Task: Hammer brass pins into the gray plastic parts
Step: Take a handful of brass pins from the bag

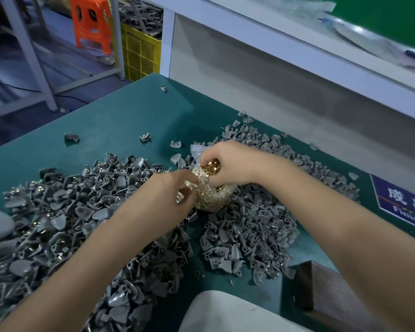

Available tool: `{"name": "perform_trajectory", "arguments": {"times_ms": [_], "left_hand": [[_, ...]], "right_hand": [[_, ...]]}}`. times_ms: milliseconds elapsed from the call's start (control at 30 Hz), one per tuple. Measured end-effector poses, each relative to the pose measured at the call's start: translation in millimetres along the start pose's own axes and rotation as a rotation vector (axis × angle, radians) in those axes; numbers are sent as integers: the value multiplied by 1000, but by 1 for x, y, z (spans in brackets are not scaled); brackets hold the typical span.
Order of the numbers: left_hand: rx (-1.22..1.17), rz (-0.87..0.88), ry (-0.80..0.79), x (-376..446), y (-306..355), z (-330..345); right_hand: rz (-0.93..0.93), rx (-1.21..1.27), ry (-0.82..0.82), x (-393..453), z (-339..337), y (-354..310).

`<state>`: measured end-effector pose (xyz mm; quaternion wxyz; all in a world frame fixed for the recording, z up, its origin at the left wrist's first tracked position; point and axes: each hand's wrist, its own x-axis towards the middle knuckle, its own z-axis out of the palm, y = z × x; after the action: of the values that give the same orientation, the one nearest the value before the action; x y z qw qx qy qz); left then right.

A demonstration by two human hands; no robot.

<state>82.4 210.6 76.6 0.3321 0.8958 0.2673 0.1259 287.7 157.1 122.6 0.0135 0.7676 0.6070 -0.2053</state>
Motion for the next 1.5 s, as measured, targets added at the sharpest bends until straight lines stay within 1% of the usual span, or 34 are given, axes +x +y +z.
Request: {"name": "perform_trajectory", "arguments": {"times_ms": [133, 400, 567, 700, 867, 1033, 1133, 1167, 1200, 1267, 1300, 1333, 1400, 1500], "left_hand": [[-58, -28, 24, 4, 2, 4], [-106, -13, 37, 0, 3, 6], [-145, -27, 23, -1, 2, 5], [-190, -48, 19, -1, 3, 3], [-322, -92, 14, -3, 7, 5], [-580, -146, -74, -10, 13, 9], [-717, -235, -133, -16, 18, 11], [-858, -301, -142, -17, 22, 13], [-1081, -382, -157, -17, 27, 15], [-1599, -535, -201, -19, 41, 19], [-1795, -597, -218, -20, 50, 21], [-1925, -638, -248, -21, 58, 23], [-2048, -661, -309, -18, 73, 26], [-2085, -712, -273, -11, 88, 26]], "right_hand": [[-1, -22, -1, 1, -1, -4], [31, 99, -49, -1, -18, -6], [71, 261, -111, -7, -29, -5], [83, 307, -115, -10, -34, -6], [137, 408, -130, -10, -38, -7], [146, 473, -160, -10, -42, -3], [142, 509, -161, -9, -42, -1], [143, 515, -164, -8, -42, -1], [148, 528, -172, -8, -41, -1], [161, 582, -199, -7, -40, 1], [165, 607, -211, -6, -38, 2], [164, 625, -217, -6, -37, 3], [163, 655, -215, -5, -35, 5], [175, 674, -227, -2, -33, 7]]}}
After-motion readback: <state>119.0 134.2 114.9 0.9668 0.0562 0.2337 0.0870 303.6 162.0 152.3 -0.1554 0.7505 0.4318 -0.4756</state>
